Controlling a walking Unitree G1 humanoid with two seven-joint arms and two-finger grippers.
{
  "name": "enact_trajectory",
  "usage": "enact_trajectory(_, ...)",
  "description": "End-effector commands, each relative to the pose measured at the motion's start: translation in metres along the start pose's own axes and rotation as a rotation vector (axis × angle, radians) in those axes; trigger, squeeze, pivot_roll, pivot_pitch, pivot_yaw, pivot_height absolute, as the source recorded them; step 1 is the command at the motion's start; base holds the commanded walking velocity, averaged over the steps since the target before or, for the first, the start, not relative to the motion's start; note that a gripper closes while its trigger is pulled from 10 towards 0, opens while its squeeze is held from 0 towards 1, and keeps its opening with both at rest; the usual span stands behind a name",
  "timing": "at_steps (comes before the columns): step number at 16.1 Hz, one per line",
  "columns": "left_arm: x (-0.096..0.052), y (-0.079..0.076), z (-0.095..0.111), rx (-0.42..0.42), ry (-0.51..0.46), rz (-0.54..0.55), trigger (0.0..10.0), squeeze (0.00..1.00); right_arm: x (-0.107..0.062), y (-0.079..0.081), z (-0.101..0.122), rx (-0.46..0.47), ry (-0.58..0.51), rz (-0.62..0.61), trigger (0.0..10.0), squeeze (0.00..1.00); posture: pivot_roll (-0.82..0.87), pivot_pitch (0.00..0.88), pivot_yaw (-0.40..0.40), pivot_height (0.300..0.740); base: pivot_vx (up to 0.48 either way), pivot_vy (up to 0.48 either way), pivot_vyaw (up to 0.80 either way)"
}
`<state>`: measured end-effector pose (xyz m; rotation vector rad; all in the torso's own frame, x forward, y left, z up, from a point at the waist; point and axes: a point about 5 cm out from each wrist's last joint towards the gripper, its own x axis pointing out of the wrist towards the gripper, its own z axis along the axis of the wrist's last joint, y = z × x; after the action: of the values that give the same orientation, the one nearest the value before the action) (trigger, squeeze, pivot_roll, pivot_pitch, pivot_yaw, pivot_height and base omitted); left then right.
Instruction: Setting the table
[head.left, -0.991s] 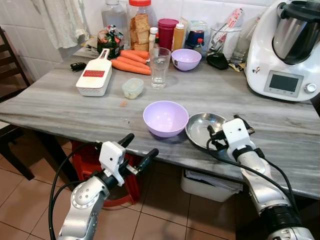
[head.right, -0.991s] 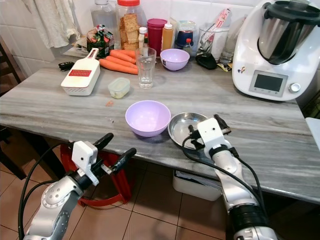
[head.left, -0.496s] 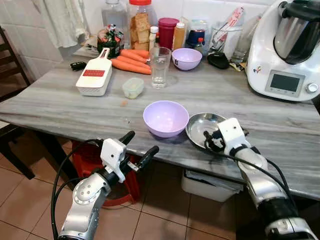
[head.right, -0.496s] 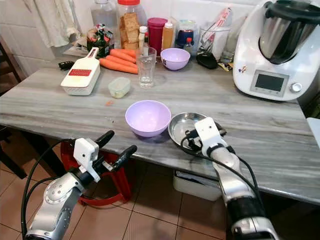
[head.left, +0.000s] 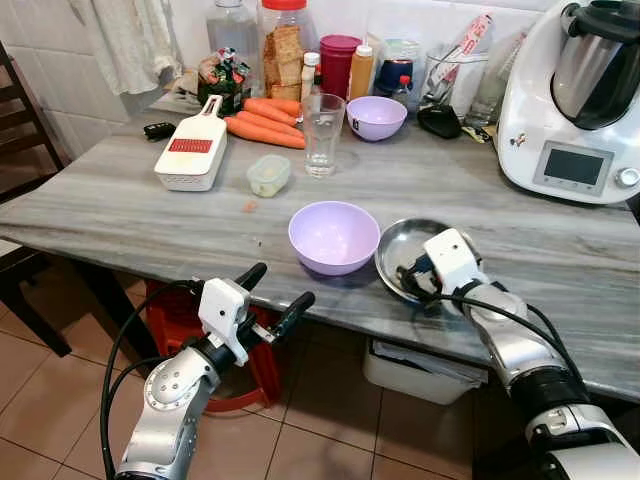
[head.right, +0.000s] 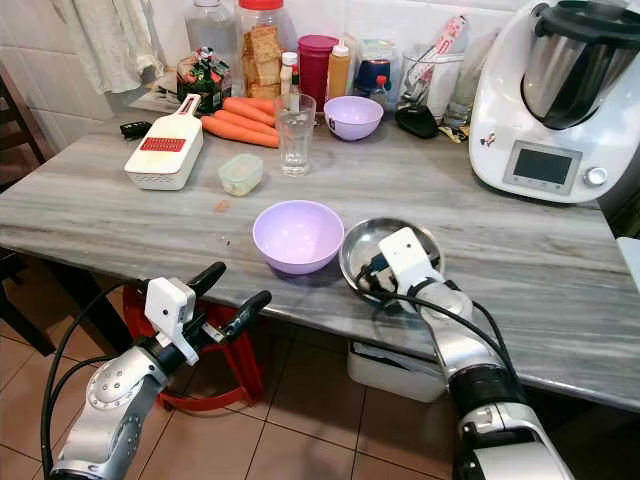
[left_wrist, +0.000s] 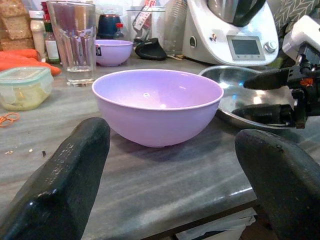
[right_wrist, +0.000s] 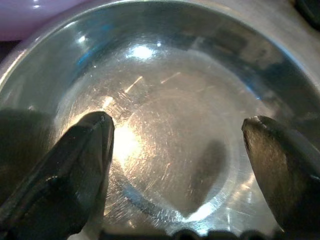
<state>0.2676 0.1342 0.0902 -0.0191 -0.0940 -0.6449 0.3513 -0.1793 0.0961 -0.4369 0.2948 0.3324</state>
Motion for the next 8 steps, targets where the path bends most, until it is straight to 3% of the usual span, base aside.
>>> enact_trajectory(1, 0.0004, -0.0002, -0.0013, 0.007, 0.006, -0.001, 10.0, 0.00, 0.0026, 0.0038, -0.0011, -0.001, 0.028, 0.038, 10.0, 0.00, 0.02, 0.000, -0.041, 0.740, 0.000, 0.000, 0.00)
enact_trajectory(8, -0.0003, 0.0011, -0.0001, 0.015, -0.001, -0.009, 10.0, 0.00, 0.0061, 0.0090, 0.0045, 0.042, 0.013, 0.075, 10.0, 0.00, 0.02, 0.000, -0.038, 0.740, 0.000, 0.000, 0.00)
